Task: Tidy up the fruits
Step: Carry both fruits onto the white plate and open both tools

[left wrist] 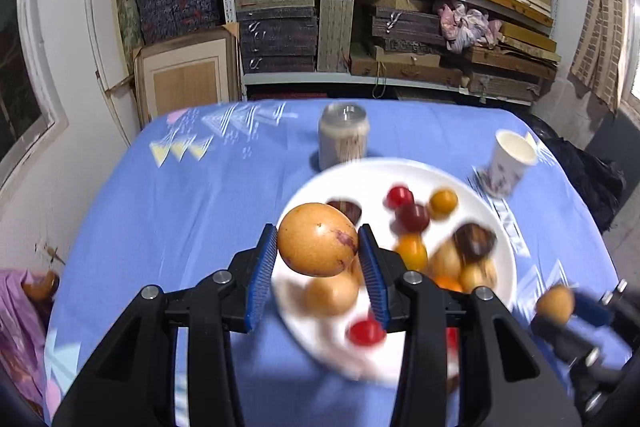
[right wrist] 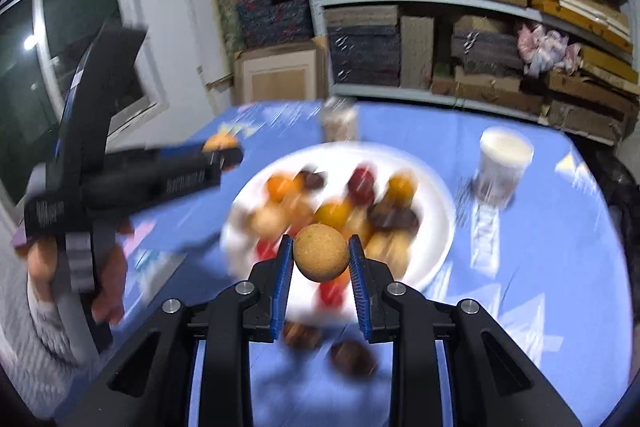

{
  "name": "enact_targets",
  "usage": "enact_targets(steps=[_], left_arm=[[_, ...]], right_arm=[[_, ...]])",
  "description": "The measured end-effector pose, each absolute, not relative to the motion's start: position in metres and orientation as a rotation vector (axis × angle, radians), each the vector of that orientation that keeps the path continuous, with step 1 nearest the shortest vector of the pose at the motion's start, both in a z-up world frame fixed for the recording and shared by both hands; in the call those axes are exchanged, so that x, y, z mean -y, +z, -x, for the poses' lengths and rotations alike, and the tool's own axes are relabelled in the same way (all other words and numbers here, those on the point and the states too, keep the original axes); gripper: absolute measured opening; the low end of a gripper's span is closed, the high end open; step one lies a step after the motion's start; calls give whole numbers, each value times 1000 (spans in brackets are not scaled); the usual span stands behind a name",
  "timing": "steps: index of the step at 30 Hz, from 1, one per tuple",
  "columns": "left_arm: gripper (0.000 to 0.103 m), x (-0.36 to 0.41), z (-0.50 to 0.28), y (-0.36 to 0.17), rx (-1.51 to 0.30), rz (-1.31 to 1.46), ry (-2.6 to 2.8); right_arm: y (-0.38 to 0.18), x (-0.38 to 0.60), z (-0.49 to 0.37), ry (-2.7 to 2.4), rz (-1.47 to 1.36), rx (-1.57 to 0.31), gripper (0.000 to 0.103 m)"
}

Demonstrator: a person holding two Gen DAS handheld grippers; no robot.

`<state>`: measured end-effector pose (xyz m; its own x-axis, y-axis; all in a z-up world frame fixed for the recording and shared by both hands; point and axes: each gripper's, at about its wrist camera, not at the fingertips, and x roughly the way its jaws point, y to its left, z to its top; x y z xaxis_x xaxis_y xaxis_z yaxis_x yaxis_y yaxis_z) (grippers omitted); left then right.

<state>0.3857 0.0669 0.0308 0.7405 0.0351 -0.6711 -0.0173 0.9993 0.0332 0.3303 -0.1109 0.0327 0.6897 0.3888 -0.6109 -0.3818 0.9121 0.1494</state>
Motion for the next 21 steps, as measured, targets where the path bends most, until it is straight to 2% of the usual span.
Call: enact_targets(steps=[4, 9, 21], left_arm=[[41, -58, -439, 21, -768, -11, 33], [41, -44, -493, -6, -839, -14, 18], [41, -38, -536, -45, -961, 17, -1]], right_arm=[[39, 112, -399, 386, -8, -720, 28], [11, 103, -468, 361, 0, -831, 28], [-33, 88, -521, 330, 29, -943, 29]])
